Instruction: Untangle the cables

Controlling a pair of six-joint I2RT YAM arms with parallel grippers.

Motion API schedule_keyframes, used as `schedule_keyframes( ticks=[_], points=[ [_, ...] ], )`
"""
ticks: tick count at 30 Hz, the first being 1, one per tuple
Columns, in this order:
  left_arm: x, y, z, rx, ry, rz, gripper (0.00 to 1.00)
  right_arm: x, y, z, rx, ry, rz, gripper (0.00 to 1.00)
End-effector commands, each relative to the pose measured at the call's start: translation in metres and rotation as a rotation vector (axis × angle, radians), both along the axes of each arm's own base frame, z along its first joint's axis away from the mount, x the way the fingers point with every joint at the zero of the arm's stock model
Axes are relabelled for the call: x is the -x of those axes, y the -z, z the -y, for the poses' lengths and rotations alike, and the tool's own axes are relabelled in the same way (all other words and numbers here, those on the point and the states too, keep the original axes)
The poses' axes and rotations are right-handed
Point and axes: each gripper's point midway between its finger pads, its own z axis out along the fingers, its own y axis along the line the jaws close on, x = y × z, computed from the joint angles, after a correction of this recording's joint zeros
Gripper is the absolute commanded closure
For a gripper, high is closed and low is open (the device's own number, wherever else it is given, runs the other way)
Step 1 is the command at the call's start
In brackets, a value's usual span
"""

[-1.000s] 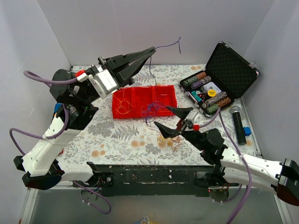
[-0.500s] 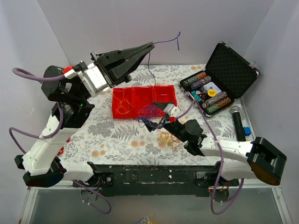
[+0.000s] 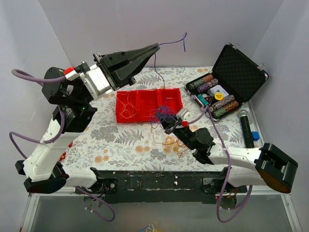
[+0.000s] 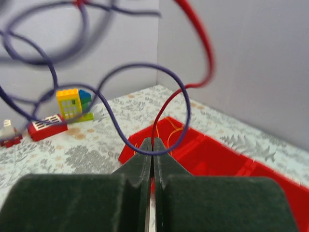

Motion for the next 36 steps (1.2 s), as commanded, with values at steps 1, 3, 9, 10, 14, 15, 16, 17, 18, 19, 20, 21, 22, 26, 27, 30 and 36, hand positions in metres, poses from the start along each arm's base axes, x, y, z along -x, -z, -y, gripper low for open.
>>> schedule_keyframes(
  ticks=[1, 3, 9, 10, 14, 15, 16, 17, 18, 19, 20, 21, 22, 26, 27, 30, 36],
  points=[
    [0.011, -0.016, -0.011, 0.038, -0.002, 0.042, 1.00, 0.012, 0.045, 0.025, -0.004, 0.015, -0.170, 0.99],
    [0.012, -0.021, -0.011, 0.048, 0.001, 0.058, 1.00, 0.020, 0.076, 0.040, 0.031, 0.049, -0.240, 0.99],
    [0.010, -0.031, -0.008, 0.074, 0.000, 0.090, 1.00, 0.034, 0.151, 0.080, 0.139, 0.170, -0.400, 0.99],
    [0.010, -0.032, -0.008, 0.078, 0.000, 0.093, 1.00, 0.033, 0.158, 0.086, 0.145, 0.194, -0.413, 0.99],
    [0.008, -0.029, -0.005, 0.074, 0.009, 0.077, 1.00, 0.031, 0.159, 0.097, 0.153, 0.232, -0.410, 0.99],
    [0.006, -0.024, -0.002, 0.063, 0.010, 0.067, 1.00, 0.029, 0.153, 0.096, 0.151, 0.241, -0.401, 0.98],
    [0.005, -0.020, -0.001, 0.054, 0.008, 0.060, 1.00, 0.026, 0.142, 0.095, 0.137, 0.253, -0.393, 0.90],
    [0.004, -0.015, 0.000, 0.045, 0.007, 0.054, 1.00, 0.024, 0.132, 0.094, 0.133, 0.266, -0.381, 0.82],
    [0.000, -0.006, 0.005, 0.028, 0.003, 0.042, 1.00, 0.020, 0.116, 0.093, 0.121, 0.277, -0.362, 0.74],
    [-0.003, 0.000, 0.007, 0.017, -0.002, 0.029, 1.00, 0.018, 0.103, 0.090, 0.117, 0.277, -0.347, 0.66],
    [-0.004, 0.003, 0.007, 0.014, -0.006, 0.023, 1.00, 0.018, 0.095, 0.086, 0.127, 0.271, -0.341, 0.57],
    [-0.006, 0.008, 0.008, 0.007, -0.009, 0.020, 1.00, 0.016, 0.086, 0.081, 0.141, 0.266, -0.343, 0.48],
    [-0.007, 0.012, 0.010, -0.003, -0.011, 0.017, 1.00, 0.014, 0.085, 0.077, 0.179, 0.263, -0.365, 0.42],
    [-0.010, 0.021, 0.013, -0.016, -0.015, 0.009, 1.00, 0.014, 0.091, 0.065, 0.327, 0.272, -0.522, 0.35],
    [-0.011, 0.020, 0.013, -0.014, -0.015, 0.008, 1.00, 0.017, 0.096, 0.065, 0.354, 0.271, -0.556, 0.33],
    [-0.010, 0.021, 0.011, -0.010, -0.020, 0.008, 1.00, 0.026, 0.101, 0.068, 0.376, 0.247, -0.603, 0.28],
    [-0.017, 0.029, 0.008, -0.008, -0.066, 0.008, 1.00, 0.042, 0.070, 0.078, 0.212, 0.120, -0.449, 0.22]
  ],
)
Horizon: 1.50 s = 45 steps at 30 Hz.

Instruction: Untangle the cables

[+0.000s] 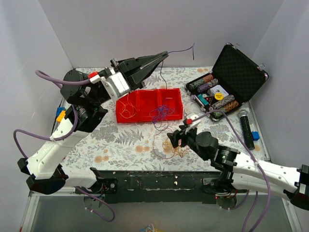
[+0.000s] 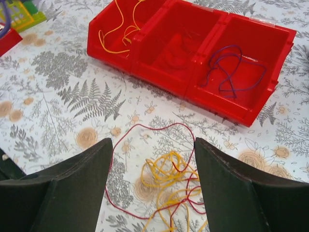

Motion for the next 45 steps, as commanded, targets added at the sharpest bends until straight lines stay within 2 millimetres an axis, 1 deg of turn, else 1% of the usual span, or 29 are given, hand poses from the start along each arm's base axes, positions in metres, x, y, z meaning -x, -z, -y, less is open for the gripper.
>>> schedule_keyframes(
  ticks=[1, 5, 9, 11, 14, 17, 21, 23, 27, 30, 33, 36, 38, 41, 45],
  points=[
    [0.006, -0.008, -0.017, 0.040, -0.045, 0.026, 1.00, 0.015, -0.026, 0.003, -0.097, -0.104, 0.105, 0.21],
    [0.004, 0.001, -0.014, 0.020, -0.051, 0.032, 1.00, 0.028, -0.062, 0.000, -0.172, -0.202, 0.235, 0.20],
    [0.002, 0.007, -0.012, 0.010, -0.052, 0.022, 1.00, 0.044, -0.104, -0.005, -0.307, -0.295, 0.366, 0.18],
    [0.000, 0.009, -0.010, 0.005, -0.053, 0.018, 1.00, 0.046, -0.120, -0.009, -0.343, -0.315, 0.396, 0.16],
    [0.000, 0.010, -0.008, 0.003, -0.046, 0.014, 1.00, 0.044, -0.136, -0.017, -0.374, -0.323, 0.437, 0.15],
    [0.000, 0.010, -0.007, 0.002, -0.040, 0.010, 1.00, 0.042, -0.148, -0.026, -0.406, -0.328, 0.462, 0.14],
    [0.001, 0.009, -0.005, 0.001, -0.036, 0.009, 1.00, 0.036, -0.162, -0.035, -0.428, -0.313, 0.509, 0.14],
    [0.002, 0.009, -0.004, 0.000, -0.032, 0.007, 1.00, 0.029, -0.164, -0.037, -0.434, -0.282, 0.515, 0.16],
    [0.004, 0.009, -0.004, 0.001, -0.027, 0.008, 1.00, 0.024, -0.170, -0.041, -0.465, -0.261, 0.534, 0.22],
    [0.007, 0.007, -0.003, 0.003, -0.018, 0.008, 1.00, 0.017, -0.174, -0.046, -0.464, -0.238, 0.537, 0.30],
    [0.008, 0.005, -0.003, 0.008, -0.015, 0.010, 1.00, 0.014, -0.173, -0.052, -0.458, -0.236, 0.534, 0.40],
    [0.010, 0.000, -0.003, 0.017, -0.015, 0.019, 1.00, 0.011, -0.163, -0.056, -0.438, -0.232, 0.514, 0.48],
    [0.012, -0.006, -0.005, 0.028, -0.015, 0.028, 1.00, 0.009, -0.151, -0.058, -0.423, -0.225, 0.486, 0.54],
    [0.014, -0.015, -0.007, 0.044, -0.011, 0.041, 1.00, 0.006, -0.136, -0.059, -0.403, -0.221, 0.459, 0.57],
    [0.018, -0.024, -0.009, 0.061, -0.004, 0.051, 1.00, 0.005, -0.123, -0.066, -0.393, -0.230, 0.424, 0.62]
  ],
)
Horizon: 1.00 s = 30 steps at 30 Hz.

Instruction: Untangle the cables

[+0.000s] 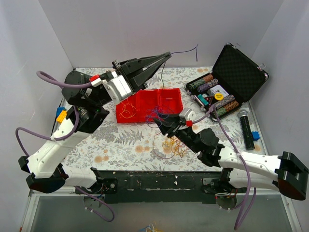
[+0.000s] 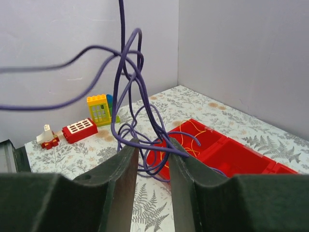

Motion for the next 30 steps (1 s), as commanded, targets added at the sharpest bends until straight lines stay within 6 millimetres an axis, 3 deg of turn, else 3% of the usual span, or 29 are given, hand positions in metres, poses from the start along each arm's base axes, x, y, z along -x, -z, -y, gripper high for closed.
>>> schedule_keyframes(
  ticks=[1, 6, 10, 18, 24, 30],
  points=[
    [0.012, -0.024, -0.014, 0.055, -0.004, 0.033, 1.00, -0.003, -0.005, 0.000, -0.053, 0.010, -0.015, 0.64],
    [0.014, -0.038, -0.020, 0.081, -0.024, 0.072, 1.00, -0.002, 0.023, -0.007, 0.007, -0.009, -0.069, 0.68],
    [0.018, -0.054, -0.026, 0.115, -0.035, 0.113, 1.00, 0.001, 0.072, -0.004, 0.065, -0.017, -0.165, 0.70],
    [0.027, -0.082, -0.037, 0.171, -0.061, 0.204, 1.00, 0.008, 0.148, 0.018, 0.171, 0.015, -0.323, 0.81],
    [0.034, -0.106, -0.050, 0.234, -0.150, 0.366, 1.00, 0.015, 0.197, 0.034, 0.244, 0.041, -0.430, 0.91],
    [0.040, -0.140, -0.088, 0.492, -0.397, 0.616, 1.00, 0.019, 0.235, 0.048, 0.298, 0.081, -0.522, 0.98]
  ],
)
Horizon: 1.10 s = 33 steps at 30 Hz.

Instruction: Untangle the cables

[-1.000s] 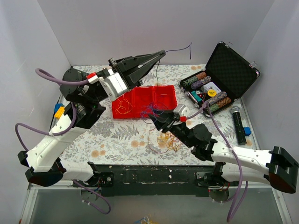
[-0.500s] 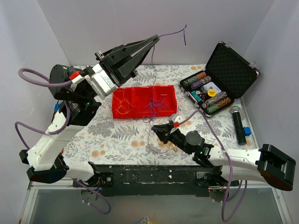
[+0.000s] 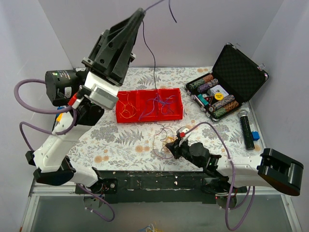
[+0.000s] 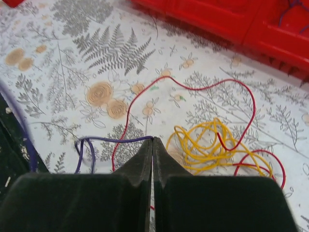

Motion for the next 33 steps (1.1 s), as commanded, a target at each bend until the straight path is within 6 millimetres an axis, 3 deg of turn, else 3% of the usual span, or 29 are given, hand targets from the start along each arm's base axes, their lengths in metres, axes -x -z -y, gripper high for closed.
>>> schedule_keyframes(
  ticks=[1, 7, 14, 19, 21, 22, 24, 28, 30, 33],
  points=[
    [0.010, -0.039, -0.041, 0.268, -0.212, 0.218, 1.00, 0.000, 0.022, 0.009, 0.011, 0.054, -0.074, 0.98],
    [0.013, -0.062, -0.059, 0.390, -0.311, 0.295, 1.00, 0.004, 0.053, 0.020, 0.067, 0.090, -0.147, 0.99],
    [0.018, -0.080, -0.080, 0.540, -0.410, 0.363, 1.00, 0.000, 0.063, 0.032, 0.085, 0.162, -0.173, 0.99],
    [0.034, -0.087, -0.099, 0.593, -0.430, 0.410, 1.00, -0.008, 0.076, 0.050, 0.107, 0.282, -0.225, 0.99],
    [0.031, -0.089, -0.107, 0.598, -0.392, 0.345, 1.00, -0.010, 0.073, 0.050, 0.099, 0.290, -0.220, 0.99],
    [0.028, -0.089, -0.107, 0.565, -0.369, 0.297, 1.00, -0.010, 0.065, 0.044, 0.088, 0.264, -0.199, 0.99],
    [0.022, -0.077, -0.098, 0.466, -0.318, 0.222, 1.00, -0.015, 0.041, 0.034, 0.066, 0.229, -0.140, 0.84],
    [0.008, -0.035, -0.066, 0.257, -0.252, 0.116, 1.00, -0.026, -0.027, 0.021, -0.015, 0.187, 0.023, 0.42],
    [0.002, -0.014, -0.051, 0.165, -0.220, 0.066, 1.00, -0.027, -0.068, 0.017, -0.073, 0.161, 0.109, 0.26],
    [-0.004, 0.019, -0.031, 0.024, -0.207, 0.031, 1.00, -0.026, -0.118, 0.011, -0.121, 0.122, 0.196, 0.16]
  ],
)
